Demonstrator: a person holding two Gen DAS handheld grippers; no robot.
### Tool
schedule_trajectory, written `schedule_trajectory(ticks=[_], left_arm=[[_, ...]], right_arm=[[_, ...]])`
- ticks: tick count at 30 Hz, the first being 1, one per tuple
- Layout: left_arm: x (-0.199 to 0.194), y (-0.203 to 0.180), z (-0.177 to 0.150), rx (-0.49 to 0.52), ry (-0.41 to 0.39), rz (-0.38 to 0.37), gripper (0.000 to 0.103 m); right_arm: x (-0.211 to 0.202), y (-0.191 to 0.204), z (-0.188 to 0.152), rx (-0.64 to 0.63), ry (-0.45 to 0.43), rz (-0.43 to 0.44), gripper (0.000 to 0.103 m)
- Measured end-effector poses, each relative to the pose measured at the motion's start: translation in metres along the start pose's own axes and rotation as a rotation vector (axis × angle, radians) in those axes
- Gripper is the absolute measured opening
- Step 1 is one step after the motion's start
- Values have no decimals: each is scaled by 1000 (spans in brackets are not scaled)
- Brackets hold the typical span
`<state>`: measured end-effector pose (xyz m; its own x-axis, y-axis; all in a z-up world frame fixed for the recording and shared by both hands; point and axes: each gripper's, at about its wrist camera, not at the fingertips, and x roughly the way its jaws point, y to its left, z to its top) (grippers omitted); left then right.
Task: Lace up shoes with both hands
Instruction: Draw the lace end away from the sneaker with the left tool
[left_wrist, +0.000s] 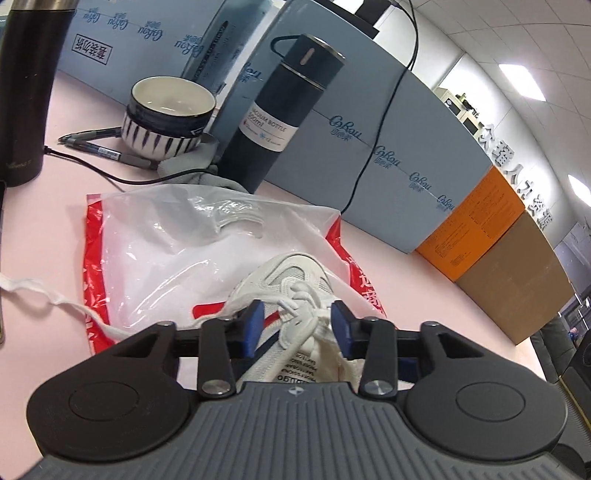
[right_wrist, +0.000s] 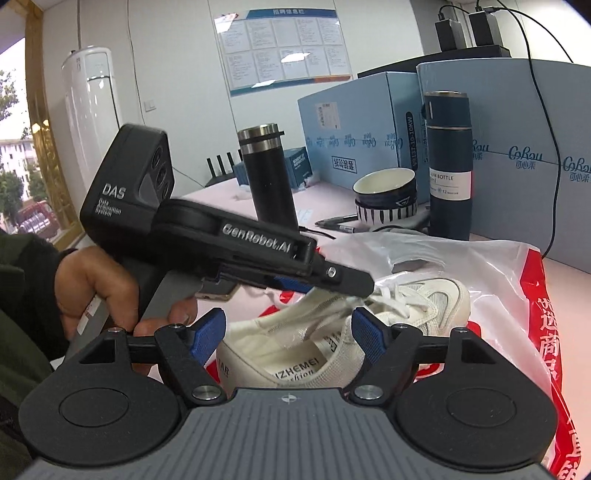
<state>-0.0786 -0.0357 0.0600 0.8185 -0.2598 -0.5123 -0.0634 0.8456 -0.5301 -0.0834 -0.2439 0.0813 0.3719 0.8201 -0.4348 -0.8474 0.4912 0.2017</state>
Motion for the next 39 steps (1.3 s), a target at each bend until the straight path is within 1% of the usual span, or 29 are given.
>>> schedule_trajectory(ticks=[3, 4, 5, 10, 12, 14, 16, 19, 21, 23, 25, 27, 29, 36, 39], left_arm=[[-1, -1, 0, -27, -30, 1, 33], [-2, -1, 0, -38, -38, -1, 31], [-2, 0, 0, -47, -42, 0, 26], [-3, 4, -1, -88, -49, 8, 19], [-4, 3, -1, -87, -56, 4, 14], [-4, 1, -1, -78, -63, 3, 9], [-5, 0, -1, -74, -65, 4, 9], [-5, -1, 0, -75, -65, 6, 8], [-6, -2, 0, -72, -63, 8, 8], [-6, -3, 0, -65, -59, 12, 8], [-6, -5, 1, -53, -54, 23, 8], [-6, -7, 3, -42, -50, 36, 8], [-6, -8, 4, -32, -46, 46, 8], [-8, -12, 5, -13, -36, 61, 8], [-10, -12, 5, -14, -41, 63, 5]], right_arm=[[1, 1, -2, -7, 12, -1, 73], [1, 1, -3, -9, 10, -2, 73], [1, 2, -3, -11, 8, -2, 73], [0, 3, -2, -29, -18, -7, 73], [1, 3, -2, -37, -18, -3, 77], [2, 6, -2, -71, -13, 4, 78], [4, 10, -1, -114, -5, 14, 78], [7, 14, 1, -147, 9, 50, 78], [14, 15, 2, -159, 58, 63, 81], [23, 15, 1, -166, 113, 70, 82], [29, 16, 0, -166, 151, 95, 85], [34, 21, -1, -187, 183, 101, 86], [36, 24, -2, -206, 198, 101, 89], [40, 22, -3, -151, 211, 113, 93], [42, 22, -4, -128, 218, 112, 95]])
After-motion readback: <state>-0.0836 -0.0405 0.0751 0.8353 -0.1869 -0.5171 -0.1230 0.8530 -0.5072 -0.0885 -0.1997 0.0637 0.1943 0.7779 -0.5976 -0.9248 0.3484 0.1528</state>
